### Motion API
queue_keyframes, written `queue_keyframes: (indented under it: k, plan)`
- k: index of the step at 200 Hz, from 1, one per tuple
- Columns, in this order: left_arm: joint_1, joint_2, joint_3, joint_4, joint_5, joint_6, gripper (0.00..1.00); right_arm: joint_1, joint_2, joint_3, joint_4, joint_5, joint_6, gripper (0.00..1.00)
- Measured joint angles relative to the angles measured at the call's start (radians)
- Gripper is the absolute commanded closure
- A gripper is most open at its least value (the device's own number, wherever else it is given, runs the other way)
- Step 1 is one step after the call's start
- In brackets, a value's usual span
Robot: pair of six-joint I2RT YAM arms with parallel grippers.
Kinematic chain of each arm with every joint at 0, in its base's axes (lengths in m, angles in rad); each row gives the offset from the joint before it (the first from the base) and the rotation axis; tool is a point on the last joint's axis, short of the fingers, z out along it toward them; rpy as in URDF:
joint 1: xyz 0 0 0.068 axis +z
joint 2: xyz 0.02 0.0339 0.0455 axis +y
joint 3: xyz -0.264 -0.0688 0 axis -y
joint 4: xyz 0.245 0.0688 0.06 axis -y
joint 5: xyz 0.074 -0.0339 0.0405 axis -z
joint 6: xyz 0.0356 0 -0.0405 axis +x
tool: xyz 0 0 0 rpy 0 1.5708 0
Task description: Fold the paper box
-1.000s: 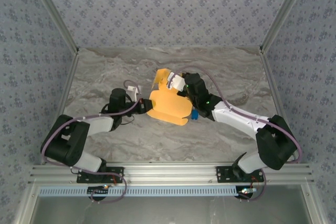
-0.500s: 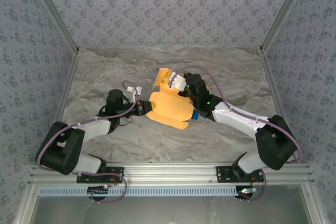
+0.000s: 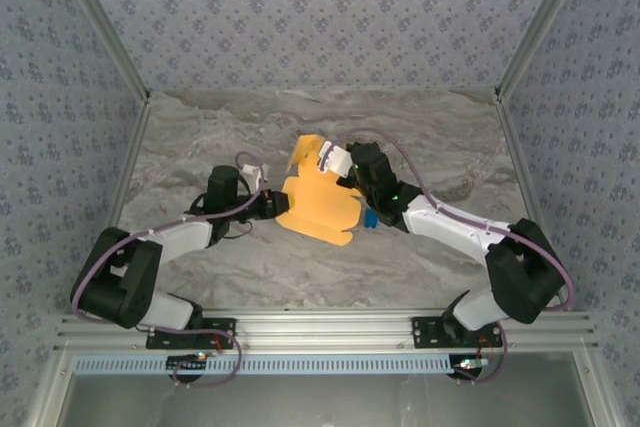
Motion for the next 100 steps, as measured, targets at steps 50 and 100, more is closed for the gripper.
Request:
queue_keyframes:
  k: [50,100]
  plan:
    - [0.039,0.053,0.004,-0.145,-0.108,0.056,0.55,0.032,0.059,0.0,-0.01,-0.019,0.007,1.0]
    - [0.053,-0.016,0.029,-0.325,-0.315,0.127,0.47,0.036,0.105,0.022,-0.074,-0.027,0.002,1.0]
